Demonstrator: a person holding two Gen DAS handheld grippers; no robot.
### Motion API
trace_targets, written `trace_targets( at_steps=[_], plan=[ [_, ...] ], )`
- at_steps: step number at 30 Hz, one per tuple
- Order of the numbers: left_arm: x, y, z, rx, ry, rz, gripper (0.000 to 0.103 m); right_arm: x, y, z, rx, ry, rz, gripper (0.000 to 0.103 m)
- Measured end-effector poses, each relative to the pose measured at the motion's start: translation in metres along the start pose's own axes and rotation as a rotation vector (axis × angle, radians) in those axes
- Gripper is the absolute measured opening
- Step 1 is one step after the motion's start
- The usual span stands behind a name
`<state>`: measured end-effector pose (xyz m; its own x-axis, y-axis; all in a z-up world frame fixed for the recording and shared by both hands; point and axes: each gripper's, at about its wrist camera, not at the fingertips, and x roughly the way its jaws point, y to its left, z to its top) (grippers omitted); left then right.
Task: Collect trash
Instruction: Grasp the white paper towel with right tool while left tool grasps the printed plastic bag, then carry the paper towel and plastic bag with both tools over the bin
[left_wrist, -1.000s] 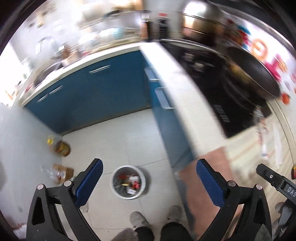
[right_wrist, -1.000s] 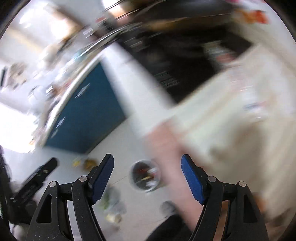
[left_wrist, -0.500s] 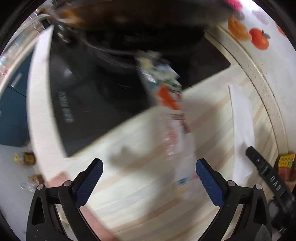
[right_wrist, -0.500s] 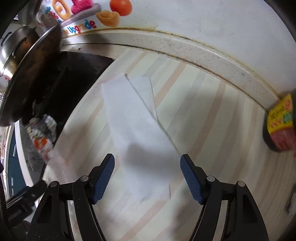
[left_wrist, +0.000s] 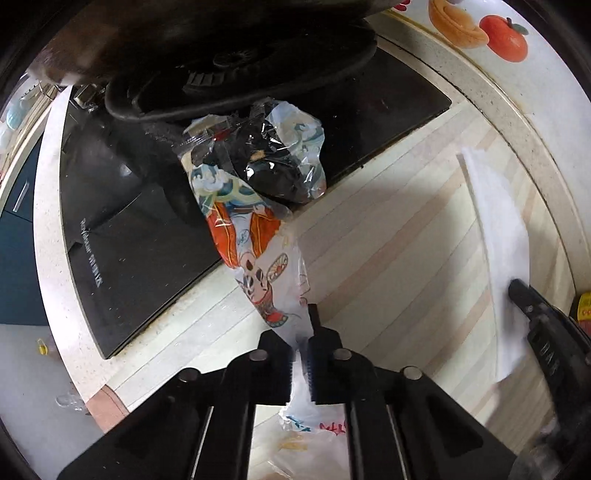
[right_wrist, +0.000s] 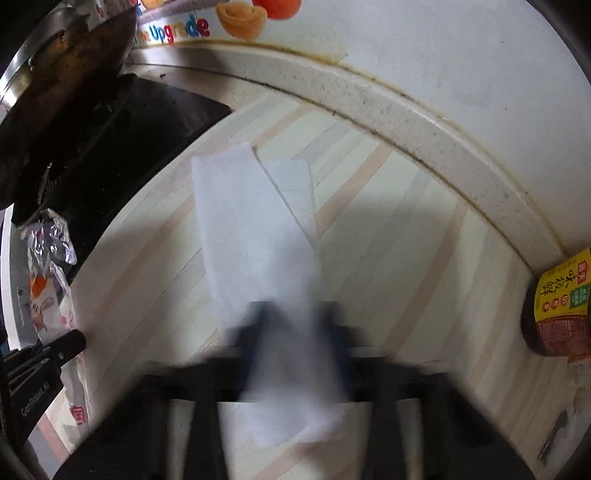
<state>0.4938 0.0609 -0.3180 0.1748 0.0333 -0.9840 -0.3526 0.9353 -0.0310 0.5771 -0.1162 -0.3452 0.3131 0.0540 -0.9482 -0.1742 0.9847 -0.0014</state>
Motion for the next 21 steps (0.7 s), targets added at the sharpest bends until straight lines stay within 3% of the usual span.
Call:
trace_targets(
  at_steps=[4, 10, 15, 21],
  plan=[
    [-0.026, 0.009, -0.018, 0.017, -0.051, 0.0, 0.002, -0.011, 0.001, -0.005, 0.043, -0.004, 0.042, 0.002],
    [-0.074, 0.039, -0.055, 0.002, -0.131, -0.017, 0.002, -0.072, 0.024, -0.036, 0.035, -0.071, 0.138, 0.002],
    [-0.114, 0.107, -0.092, -0.054, -0.191, -0.024, 0.002, -0.113, 0.064, -0.061, -0.012, -0.091, 0.217, 0.002],
    [-0.129, 0.211, -0.141, -0.163, -0.201, -0.002, 0.002, -0.145, 0.151, -0.11, -0.096, -0.067, 0.341, 0.002]
  ],
)
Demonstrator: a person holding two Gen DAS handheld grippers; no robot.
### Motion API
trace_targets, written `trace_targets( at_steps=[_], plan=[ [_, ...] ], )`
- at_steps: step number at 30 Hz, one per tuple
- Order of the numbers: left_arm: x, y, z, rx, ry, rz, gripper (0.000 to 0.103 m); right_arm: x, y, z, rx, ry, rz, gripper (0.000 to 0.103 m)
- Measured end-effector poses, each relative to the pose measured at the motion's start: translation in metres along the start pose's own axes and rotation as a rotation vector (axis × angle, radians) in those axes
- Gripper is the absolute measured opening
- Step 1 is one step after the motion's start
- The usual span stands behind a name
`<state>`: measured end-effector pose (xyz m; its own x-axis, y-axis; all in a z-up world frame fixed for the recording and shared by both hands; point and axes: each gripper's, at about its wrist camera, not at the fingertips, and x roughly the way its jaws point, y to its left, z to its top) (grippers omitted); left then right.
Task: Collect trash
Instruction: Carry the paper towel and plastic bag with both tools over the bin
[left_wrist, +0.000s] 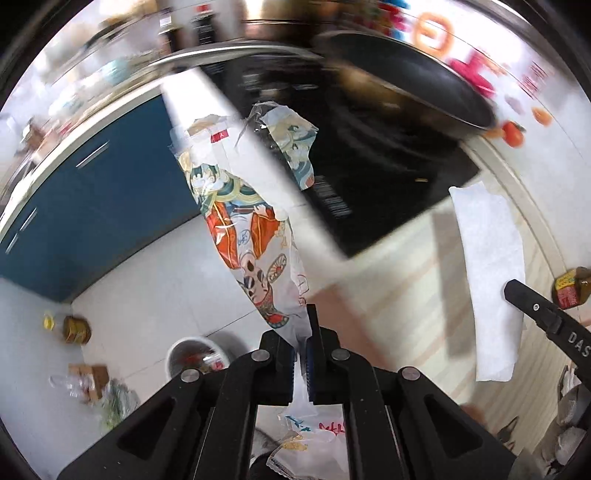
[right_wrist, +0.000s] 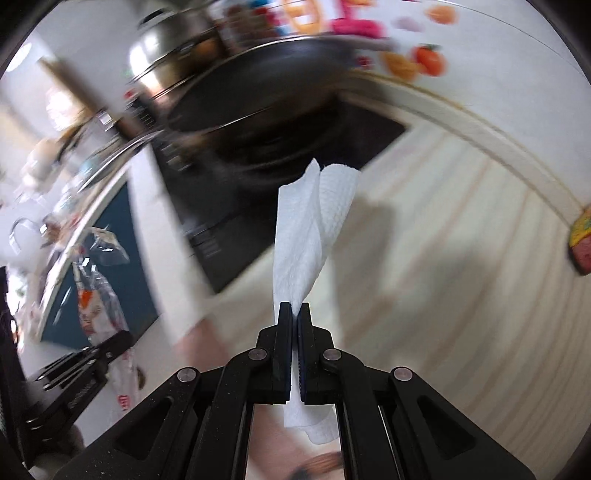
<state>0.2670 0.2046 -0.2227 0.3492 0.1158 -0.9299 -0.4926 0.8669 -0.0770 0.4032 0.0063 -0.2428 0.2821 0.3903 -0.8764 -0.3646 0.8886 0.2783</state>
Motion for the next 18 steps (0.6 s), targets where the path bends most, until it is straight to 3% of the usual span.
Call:
trace_targets(
  at_steps=[4, 9, 14, 18],
  plan=[
    [-0.002, 0.076, -0.029, -0.08, 0.019, 0.058, 0.002, 0.018, 0.068, -0.028, -0.054, 0.032, 0.081, 0.002],
    [0.021, 0.168, -0.072, -0.214, 0.085, 0.115, 0.002, 0.075, 0.159, -0.08, -0.153, 0.147, 0.171, 0.002],
    [0.088, 0.259, -0.132, -0.381, 0.206, 0.133, 0.002, 0.164, 0.214, -0.141, -0.24, 0.295, 0.194, 0.002],
    [0.164, 0.307, -0.18, -0.469, 0.294, 0.135, 0.002, 0.268, 0.235, -0.214, -0.287, 0.441, 0.187, 0.002]
  ],
)
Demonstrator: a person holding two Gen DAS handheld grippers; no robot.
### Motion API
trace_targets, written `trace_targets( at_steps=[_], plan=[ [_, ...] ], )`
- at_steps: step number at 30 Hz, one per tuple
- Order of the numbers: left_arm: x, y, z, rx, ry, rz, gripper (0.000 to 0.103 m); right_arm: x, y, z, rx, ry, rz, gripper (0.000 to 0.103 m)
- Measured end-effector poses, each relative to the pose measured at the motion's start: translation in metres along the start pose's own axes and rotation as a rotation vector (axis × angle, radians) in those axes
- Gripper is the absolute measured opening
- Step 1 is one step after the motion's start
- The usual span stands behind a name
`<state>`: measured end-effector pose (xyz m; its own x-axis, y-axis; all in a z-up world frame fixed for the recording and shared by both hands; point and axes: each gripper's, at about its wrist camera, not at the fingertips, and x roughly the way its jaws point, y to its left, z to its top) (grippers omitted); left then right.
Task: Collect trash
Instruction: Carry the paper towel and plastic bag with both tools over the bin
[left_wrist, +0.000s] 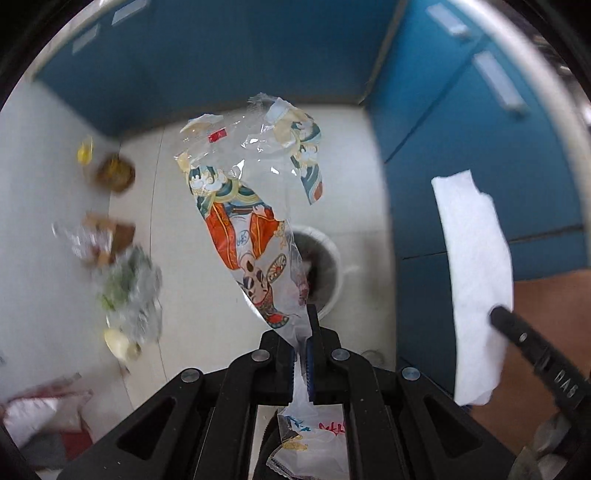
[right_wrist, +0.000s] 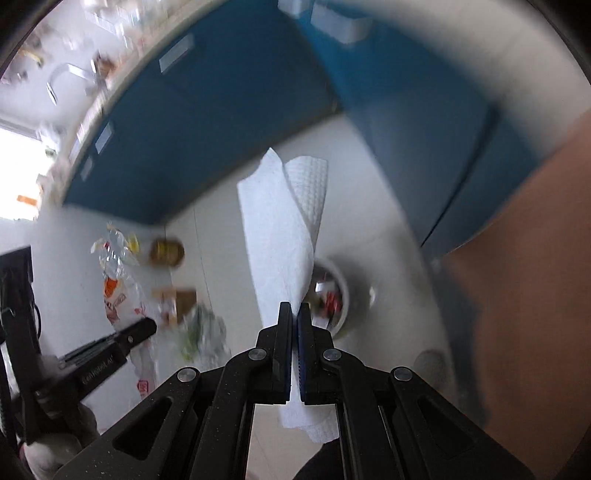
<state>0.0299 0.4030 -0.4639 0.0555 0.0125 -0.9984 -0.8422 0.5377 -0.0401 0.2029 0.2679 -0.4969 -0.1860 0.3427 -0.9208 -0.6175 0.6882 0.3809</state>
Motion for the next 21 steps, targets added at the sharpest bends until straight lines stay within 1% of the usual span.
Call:
trace_targets(
  at_steps=[1, 2, 3, 4, 8, 10, 13, 15, 17, 19, 21],
  plan=[
    [0.025, 0.01, -0.001, -0.014, 0.021, 0.003, 0.002, 0.029, 0.0, -0.007, -0.002, 0.028, 0.001, 0.002],
    [0.06, 0.023, -0.002, -0.038, 0.052, 0.002, 0.002, 0.055, -0.004, -0.01, -0.003, 0.055, 0.001, 0.002],
    [0.084, 0.032, -0.004, -0.053, 0.073, -0.001, 0.002, 0.095, -0.008, -0.016, -0.003, 0.1, 0.0, 0.002],
    [0.104, 0.039, -0.005, -0.063, 0.09, -0.009, 0.002, 0.124, -0.013, -0.019, -0.001, 0.13, 0.001, 0.002],
    [0.214, 0.062, -0.006, -0.117, 0.187, -0.068, 0.002, 0.241, -0.036, -0.037, 0.018, 0.256, 0.008, 0.002],
    [0.263, 0.066, -0.006, -0.135, 0.244, -0.112, 0.002, 0.287, -0.047, -0.041, 0.03, 0.301, 0.004, 0.002],
    [0.326, 0.072, -0.009, -0.148, 0.331, -0.17, 0.002, 0.346, -0.061, -0.044, 0.043, 0.359, -0.001, 0.002],
    [0.355, 0.079, -0.007, -0.164, 0.371, -0.2, 0.002, 0.372, -0.067, -0.045, 0.041, 0.375, -0.019, 0.002],
    [0.374, 0.087, -0.006, -0.182, 0.392, -0.214, 0.002, 0.395, -0.073, -0.045, 0.039, 0.399, -0.033, 0.002],
    [0.381, 0.086, -0.006, -0.18, 0.411, -0.241, 0.003, 0.412, -0.071, -0.045, 0.032, 0.415, -0.043, 0.002],
    [0.383, 0.085, -0.004, -0.166, 0.417, -0.241, 0.005, 0.422, -0.069, -0.045, 0.034, 0.436, -0.03, 0.002]
  ],
)
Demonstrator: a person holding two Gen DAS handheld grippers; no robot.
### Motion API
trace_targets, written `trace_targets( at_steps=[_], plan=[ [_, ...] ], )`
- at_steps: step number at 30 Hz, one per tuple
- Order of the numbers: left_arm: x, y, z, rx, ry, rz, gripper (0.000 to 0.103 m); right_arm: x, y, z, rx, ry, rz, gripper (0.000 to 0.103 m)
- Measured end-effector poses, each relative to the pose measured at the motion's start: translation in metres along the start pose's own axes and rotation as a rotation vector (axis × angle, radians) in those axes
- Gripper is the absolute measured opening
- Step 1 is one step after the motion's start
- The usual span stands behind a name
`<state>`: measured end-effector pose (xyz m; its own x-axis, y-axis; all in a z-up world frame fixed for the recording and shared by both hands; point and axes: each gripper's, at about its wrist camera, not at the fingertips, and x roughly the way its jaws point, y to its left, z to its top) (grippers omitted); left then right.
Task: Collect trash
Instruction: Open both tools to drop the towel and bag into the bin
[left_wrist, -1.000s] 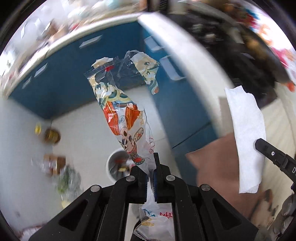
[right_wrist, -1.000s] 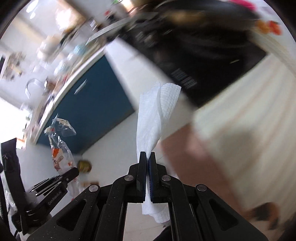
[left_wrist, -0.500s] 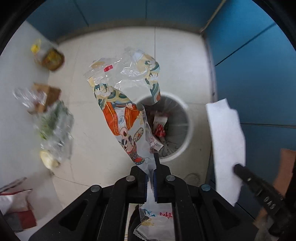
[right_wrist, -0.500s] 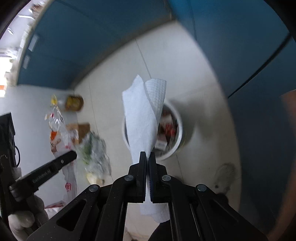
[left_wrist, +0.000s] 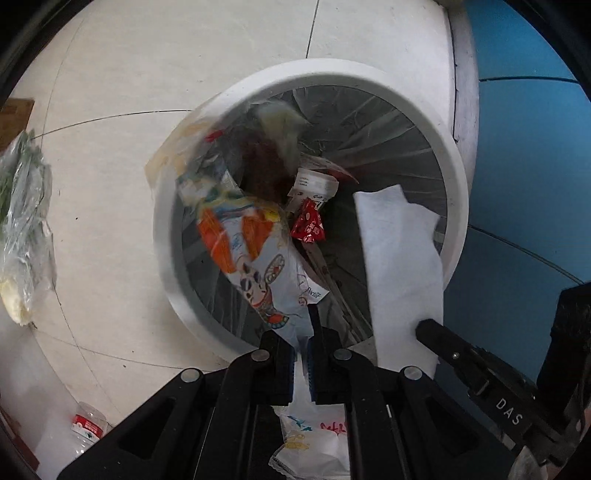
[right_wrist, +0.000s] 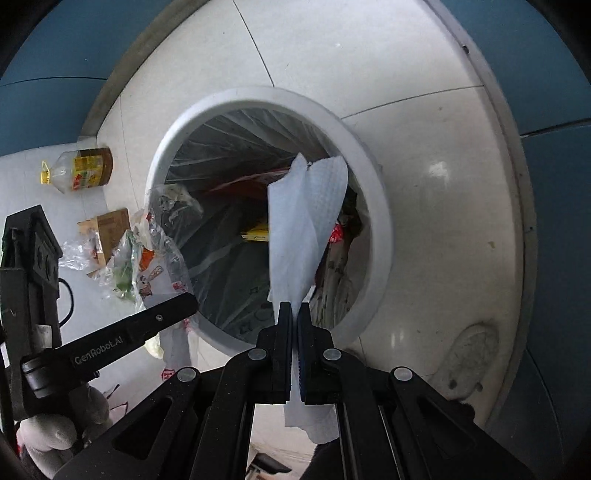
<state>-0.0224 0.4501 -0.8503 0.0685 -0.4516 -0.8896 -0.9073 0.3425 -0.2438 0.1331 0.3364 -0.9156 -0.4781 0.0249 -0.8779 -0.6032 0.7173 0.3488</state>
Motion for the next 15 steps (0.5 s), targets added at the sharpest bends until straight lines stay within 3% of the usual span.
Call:
trace_targets(
  at_steps=[4, 5, 6, 8, 9, 10, 13, 15],
  plan=[
    [-0.012, -0.006, -0.001, 0.004, -0.005, 0.001, 0.007, 0.003, 0.006, 0.009, -0.016, 0.016, -0.012, 0.005],
    [-0.017, -0.006, -0.003, 0.001, -0.014, 0.008, 0.007, -0.001, 0.005, 0.01, -0.021, 0.016, -0.025, 0.013],
    [-0.023, -0.007, -0.004, 0.006, -0.03, 0.017, 0.011, -0.005, 0.005, 0.012, -0.022, 0.016, -0.029, 0.033],
    [-0.038, -0.01, -0.009, 0.014, -0.078, 0.057, 0.047, -0.017, 0.005, 0.008, -0.027, 0.0, -0.038, 0.062],
    [-0.044, -0.009, -0.011, 0.02, -0.099, 0.071, 0.083, -0.025, 0.007, 0.006, -0.034, -0.012, -0.041, 0.065],
    [-0.052, -0.01, -0.014, 0.025, -0.126, 0.084, 0.097, -0.031, 0.009, 0.004, -0.043, -0.018, -0.048, 0.065],
    [-0.068, -0.009, -0.025, 0.02, -0.162, 0.105, 0.097, -0.054, 0.016, -0.006, -0.076, -0.06, -0.099, 0.067],
    [-0.079, -0.011, -0.032, 0.025, -0.193, 0.137, 0.097, -0.072, 0.026, -0.014, -0.103, -0.106, -0.161, 0.088]
  ],
)
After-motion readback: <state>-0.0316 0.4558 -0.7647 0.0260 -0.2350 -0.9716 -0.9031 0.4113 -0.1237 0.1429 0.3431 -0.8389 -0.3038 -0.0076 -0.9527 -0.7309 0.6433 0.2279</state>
